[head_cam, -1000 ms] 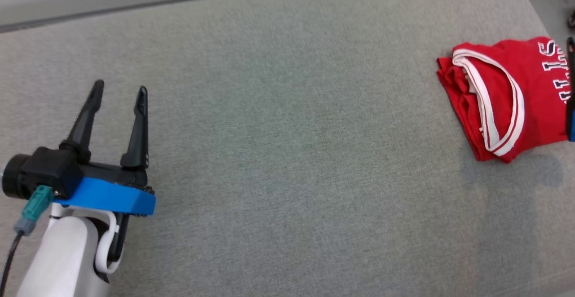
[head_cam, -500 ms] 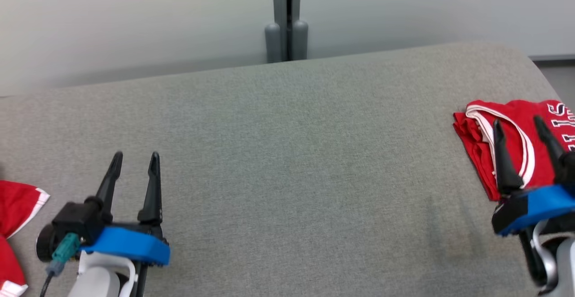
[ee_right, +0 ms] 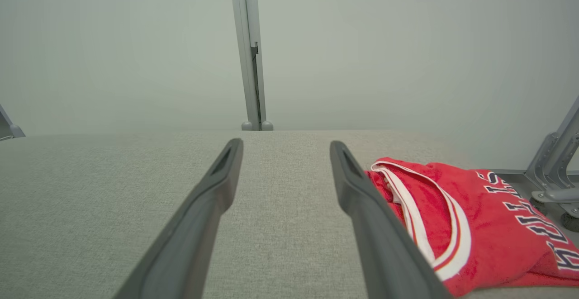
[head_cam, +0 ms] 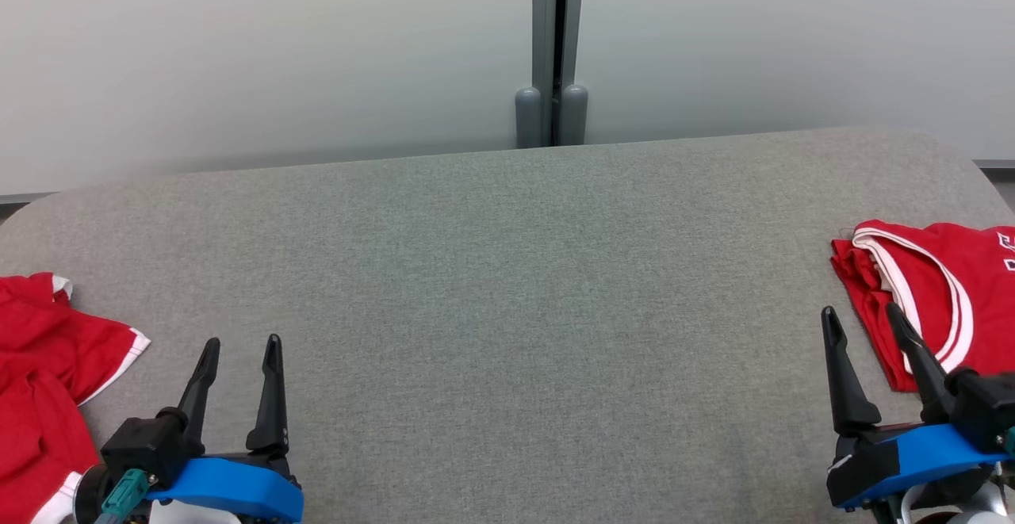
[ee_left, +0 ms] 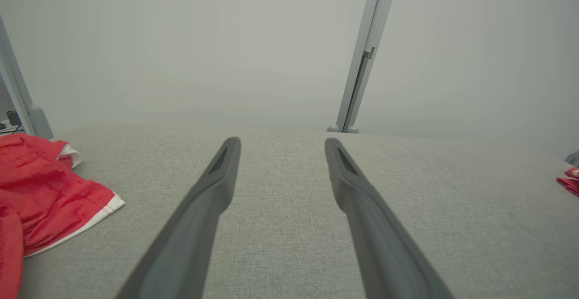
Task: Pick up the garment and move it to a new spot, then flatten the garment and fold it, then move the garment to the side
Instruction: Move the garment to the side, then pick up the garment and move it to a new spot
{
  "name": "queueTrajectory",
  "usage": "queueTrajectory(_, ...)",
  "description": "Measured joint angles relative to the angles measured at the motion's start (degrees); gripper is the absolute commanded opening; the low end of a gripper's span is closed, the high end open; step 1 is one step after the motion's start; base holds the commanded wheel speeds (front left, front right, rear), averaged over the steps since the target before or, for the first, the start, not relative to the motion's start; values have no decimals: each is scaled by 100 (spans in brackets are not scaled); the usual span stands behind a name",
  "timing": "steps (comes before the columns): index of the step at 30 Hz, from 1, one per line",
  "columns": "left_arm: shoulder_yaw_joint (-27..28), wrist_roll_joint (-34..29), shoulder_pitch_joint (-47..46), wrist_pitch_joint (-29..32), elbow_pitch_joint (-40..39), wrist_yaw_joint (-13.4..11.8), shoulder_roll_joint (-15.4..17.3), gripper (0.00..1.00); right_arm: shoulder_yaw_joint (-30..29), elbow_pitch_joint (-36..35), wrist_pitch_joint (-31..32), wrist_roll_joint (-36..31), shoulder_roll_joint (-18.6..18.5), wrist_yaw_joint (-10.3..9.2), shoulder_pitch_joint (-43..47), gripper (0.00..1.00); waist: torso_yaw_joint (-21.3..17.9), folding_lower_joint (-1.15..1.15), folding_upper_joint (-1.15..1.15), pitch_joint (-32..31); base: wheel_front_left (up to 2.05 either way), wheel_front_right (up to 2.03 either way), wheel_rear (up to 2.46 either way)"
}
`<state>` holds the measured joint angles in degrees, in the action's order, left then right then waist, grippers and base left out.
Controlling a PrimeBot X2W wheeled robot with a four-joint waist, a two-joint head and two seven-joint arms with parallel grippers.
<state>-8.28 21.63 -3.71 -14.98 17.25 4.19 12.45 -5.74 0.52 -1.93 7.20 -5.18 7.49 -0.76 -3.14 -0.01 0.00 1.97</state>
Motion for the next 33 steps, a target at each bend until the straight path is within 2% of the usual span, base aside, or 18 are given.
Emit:
queueTrajectory(13,183,-149,35,-1,152,141,-163,100,-62,465,-421,93,136,0,84,100,246,1,0,-86,0,0,0)
queueTrajectory(33,352,-299,26,-1,230,244,-281,100,-36,904,-693,108,25,0,-109,100,361,1,0,-66,0,0,0)
